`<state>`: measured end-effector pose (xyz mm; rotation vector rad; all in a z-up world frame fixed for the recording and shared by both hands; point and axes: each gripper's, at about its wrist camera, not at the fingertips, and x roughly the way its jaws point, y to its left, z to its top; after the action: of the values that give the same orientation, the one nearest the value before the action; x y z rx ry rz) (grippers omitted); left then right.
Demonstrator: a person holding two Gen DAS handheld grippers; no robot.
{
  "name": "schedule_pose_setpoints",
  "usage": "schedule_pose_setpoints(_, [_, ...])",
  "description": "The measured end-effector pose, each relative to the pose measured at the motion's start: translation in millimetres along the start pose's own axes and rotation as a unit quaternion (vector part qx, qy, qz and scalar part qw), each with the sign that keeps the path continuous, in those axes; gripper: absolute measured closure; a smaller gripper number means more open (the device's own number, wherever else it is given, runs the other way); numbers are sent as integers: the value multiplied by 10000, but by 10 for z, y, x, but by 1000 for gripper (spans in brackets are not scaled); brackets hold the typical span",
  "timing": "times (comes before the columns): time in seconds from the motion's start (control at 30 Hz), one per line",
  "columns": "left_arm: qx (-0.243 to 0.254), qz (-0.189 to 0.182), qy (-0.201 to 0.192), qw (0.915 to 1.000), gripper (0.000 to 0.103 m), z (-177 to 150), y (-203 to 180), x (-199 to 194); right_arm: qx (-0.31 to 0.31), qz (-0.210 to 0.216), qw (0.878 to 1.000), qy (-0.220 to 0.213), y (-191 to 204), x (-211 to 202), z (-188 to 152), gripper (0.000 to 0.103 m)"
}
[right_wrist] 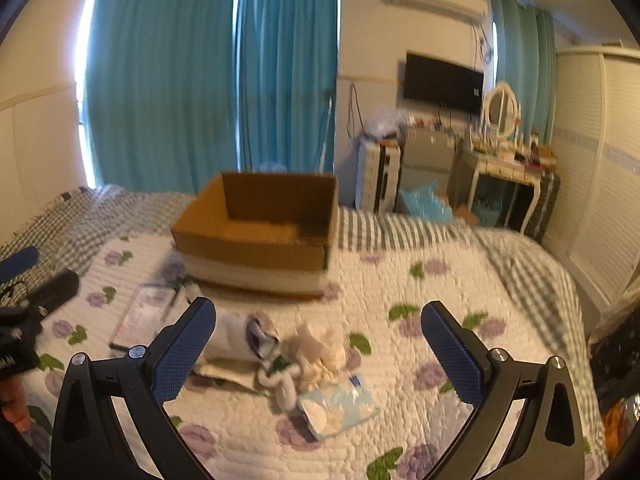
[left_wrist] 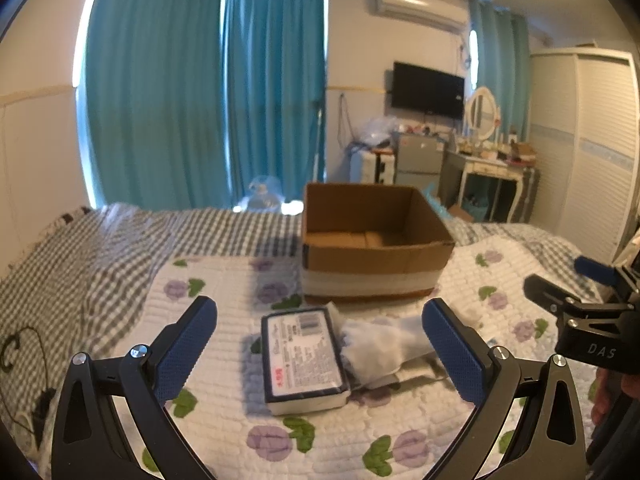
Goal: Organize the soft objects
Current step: 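Grasp the blue floral tissue pack with right tool while left tool grasps white tissue box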
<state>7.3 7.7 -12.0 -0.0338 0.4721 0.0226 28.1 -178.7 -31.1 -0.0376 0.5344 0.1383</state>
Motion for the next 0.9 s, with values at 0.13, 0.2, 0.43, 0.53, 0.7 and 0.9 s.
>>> schedule_pose_setpoints(0.13, [-17,98,316,9994,0,-137,21,191,-36,-24,9972,746,-80,418,-257,0])
schedule_pose_setpoints(0.2, [33,175,490,9986,0,-224,18,305,-91,-39,9942,1068,-97,609,-394,0])
schedule_pose_setpoints(0.43, [77,250,1155,9930,0,-474,19,667,-175,-59,9794,2013,-211,1068,-717,1])
schedule_pose_setpoints(0.53, [96,240,1356,9904,0,-563,2,793,-81,-75,9751,2216,-302,1184,-793,1])
schedule_pose_setpoints(0.7, [75,259,1667,9856,0,-680,2,981,49,135,9702,2420,-335,1233,-832,22])
schedule_pose_setpoints(0.9, [-149,129,1843,9827,0,-734,90,1139,121,241,9770,2115,-333,1022,-666,24])
